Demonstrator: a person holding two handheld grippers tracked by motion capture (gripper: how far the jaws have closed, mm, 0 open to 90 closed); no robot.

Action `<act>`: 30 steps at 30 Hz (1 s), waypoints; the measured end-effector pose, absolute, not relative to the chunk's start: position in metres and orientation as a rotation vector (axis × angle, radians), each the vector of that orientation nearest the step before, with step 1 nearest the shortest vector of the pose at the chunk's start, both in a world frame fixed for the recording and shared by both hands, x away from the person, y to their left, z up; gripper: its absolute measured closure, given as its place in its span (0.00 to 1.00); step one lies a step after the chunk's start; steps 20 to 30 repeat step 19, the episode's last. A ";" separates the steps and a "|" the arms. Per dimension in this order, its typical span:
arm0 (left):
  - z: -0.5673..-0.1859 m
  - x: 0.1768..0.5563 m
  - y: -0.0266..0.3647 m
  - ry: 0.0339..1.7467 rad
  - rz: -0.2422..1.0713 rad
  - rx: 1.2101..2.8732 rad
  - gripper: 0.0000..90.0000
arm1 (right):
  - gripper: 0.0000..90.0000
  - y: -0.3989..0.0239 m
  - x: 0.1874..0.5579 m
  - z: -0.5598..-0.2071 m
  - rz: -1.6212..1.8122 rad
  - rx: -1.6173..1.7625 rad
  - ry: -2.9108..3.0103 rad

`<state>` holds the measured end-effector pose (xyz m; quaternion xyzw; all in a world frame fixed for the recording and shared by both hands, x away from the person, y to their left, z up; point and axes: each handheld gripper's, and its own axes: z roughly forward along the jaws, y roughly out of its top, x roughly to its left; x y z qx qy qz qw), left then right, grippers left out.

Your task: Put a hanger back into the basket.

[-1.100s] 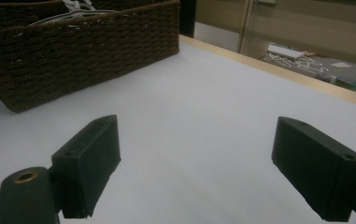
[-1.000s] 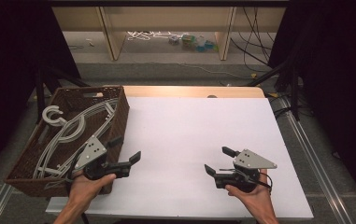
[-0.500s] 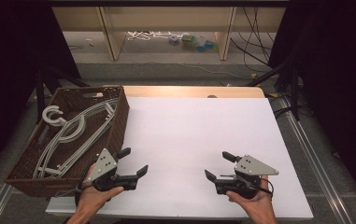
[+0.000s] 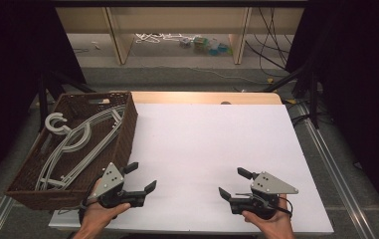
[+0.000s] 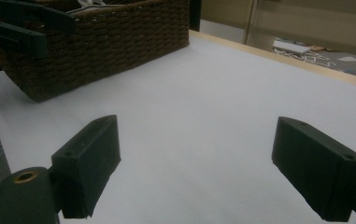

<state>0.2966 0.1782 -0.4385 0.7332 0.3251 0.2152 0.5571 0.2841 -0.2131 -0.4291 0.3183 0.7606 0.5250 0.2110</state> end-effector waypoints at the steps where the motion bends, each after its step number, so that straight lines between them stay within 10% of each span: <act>1: -0.439 0.297 0.178 0.768 0.505 1.730 0.18 | 0.18 -0.213 0.284 -0.430 1.459 0.881 2.105; 30: -0.440 0.298 0.179 0.782 0.497 1.727 0.18 | 0.18 -0.212 0.282 -0.431 1.463 0.900 2.128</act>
